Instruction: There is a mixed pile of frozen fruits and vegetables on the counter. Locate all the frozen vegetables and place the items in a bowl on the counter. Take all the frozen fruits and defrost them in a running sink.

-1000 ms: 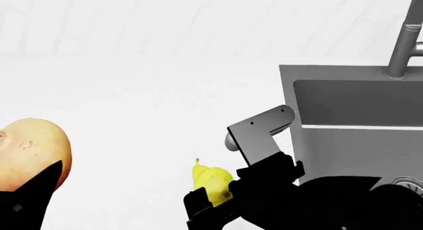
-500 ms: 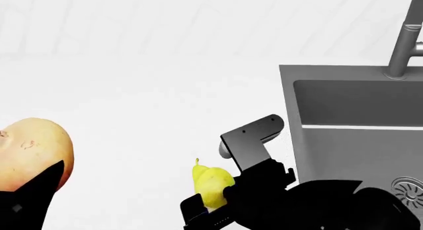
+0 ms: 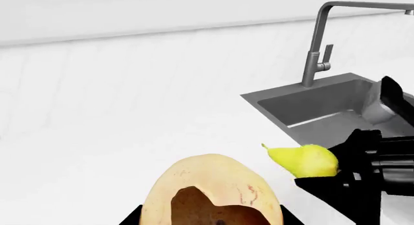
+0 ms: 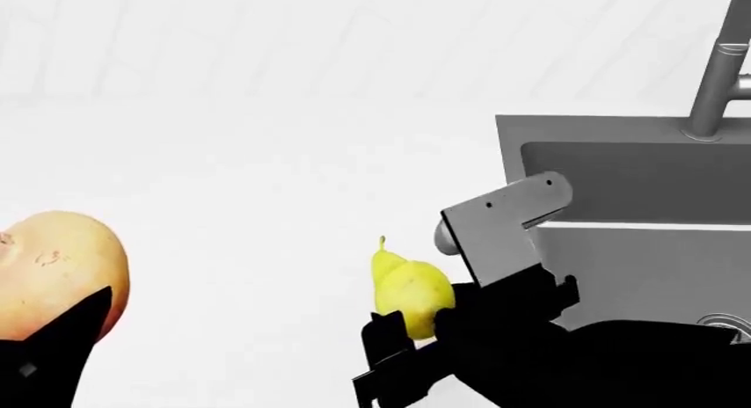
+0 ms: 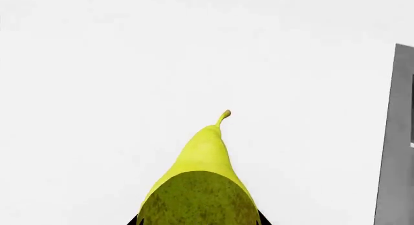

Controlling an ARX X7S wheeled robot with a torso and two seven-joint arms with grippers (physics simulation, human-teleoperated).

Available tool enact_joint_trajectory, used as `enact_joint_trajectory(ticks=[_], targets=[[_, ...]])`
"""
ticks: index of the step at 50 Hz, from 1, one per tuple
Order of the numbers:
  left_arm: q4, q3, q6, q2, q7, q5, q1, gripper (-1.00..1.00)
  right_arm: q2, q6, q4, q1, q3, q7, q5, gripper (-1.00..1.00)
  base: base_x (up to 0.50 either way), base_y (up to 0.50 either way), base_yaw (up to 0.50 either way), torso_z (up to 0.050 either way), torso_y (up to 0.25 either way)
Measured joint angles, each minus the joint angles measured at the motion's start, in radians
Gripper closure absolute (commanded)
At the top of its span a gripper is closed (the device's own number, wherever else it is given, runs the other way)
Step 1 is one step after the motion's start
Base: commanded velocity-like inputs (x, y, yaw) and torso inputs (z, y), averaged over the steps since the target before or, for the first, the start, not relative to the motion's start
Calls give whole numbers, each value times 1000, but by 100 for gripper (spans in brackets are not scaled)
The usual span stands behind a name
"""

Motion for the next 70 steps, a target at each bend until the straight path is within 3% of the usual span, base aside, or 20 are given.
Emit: enact_joint_trajectory(ticks=[17,28,70], targets=[[-30,14,-13,3,5,24,-14,100,224,-68,-218,-63,169,144,168,100,0,-9,0,1,0],[-32,18,-11,3,-7,23,-30,100,297,-96,-276,-92,218,175,212,100,-35,-464,0,0,0],[-16,14,3,-11,-9,7,-38,100,287,-104,-297,-99,217,173,209,100,-9,-496,0,0,0]])
